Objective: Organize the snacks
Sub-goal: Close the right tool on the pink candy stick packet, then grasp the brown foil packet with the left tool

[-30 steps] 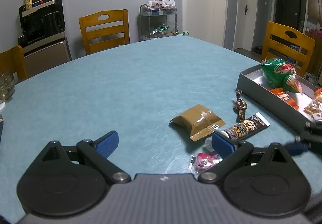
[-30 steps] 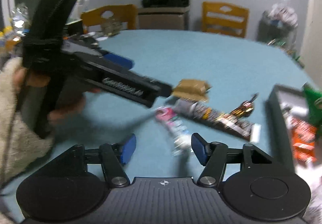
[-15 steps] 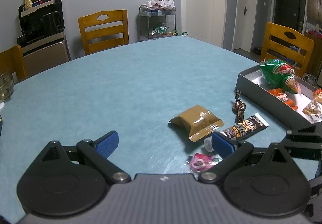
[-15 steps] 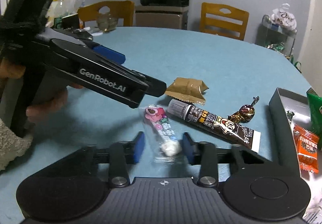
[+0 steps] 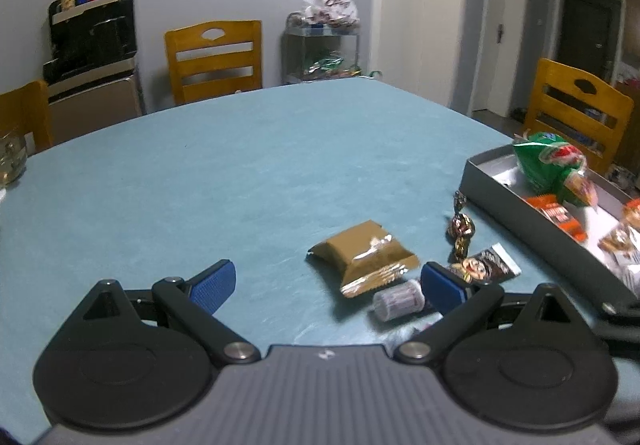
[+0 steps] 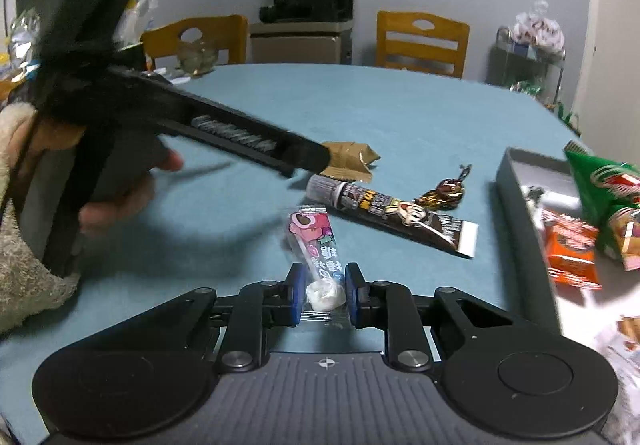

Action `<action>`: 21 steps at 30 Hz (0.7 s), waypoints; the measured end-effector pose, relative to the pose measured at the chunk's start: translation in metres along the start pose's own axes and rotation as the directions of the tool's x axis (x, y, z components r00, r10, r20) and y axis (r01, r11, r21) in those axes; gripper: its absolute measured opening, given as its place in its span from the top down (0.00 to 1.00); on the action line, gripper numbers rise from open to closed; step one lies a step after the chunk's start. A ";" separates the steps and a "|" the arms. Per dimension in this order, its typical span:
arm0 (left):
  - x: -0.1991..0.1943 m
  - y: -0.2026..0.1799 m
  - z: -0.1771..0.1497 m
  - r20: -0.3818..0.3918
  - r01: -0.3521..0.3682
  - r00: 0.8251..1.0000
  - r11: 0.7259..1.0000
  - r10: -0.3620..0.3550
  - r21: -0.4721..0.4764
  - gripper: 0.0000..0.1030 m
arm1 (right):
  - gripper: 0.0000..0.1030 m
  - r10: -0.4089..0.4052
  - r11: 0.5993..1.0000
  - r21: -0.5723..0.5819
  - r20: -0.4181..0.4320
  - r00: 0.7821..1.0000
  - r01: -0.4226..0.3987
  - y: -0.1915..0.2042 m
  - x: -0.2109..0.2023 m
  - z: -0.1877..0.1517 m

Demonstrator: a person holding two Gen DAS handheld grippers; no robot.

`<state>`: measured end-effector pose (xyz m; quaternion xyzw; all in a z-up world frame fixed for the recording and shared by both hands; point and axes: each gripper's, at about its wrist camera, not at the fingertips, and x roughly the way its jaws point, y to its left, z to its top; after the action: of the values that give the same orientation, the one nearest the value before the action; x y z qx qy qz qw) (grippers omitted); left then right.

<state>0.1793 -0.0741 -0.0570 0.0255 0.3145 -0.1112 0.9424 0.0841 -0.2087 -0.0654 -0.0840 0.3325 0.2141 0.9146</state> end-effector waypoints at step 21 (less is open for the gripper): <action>0.067 -0.047 0.023 -0.089 -0.145 0.986 0.988 0.140 -0.049 0.05 | 0.79 0.053 0.998 0.025 0.054 0.997 -0.054 -0.027 -0.030 -0.027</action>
<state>0.2341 -0.1354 -0.0775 0.0263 0.3549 -0.0334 0.9339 0.0598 -0.2506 -0.0659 -0.0574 0.3131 0.2362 0.9181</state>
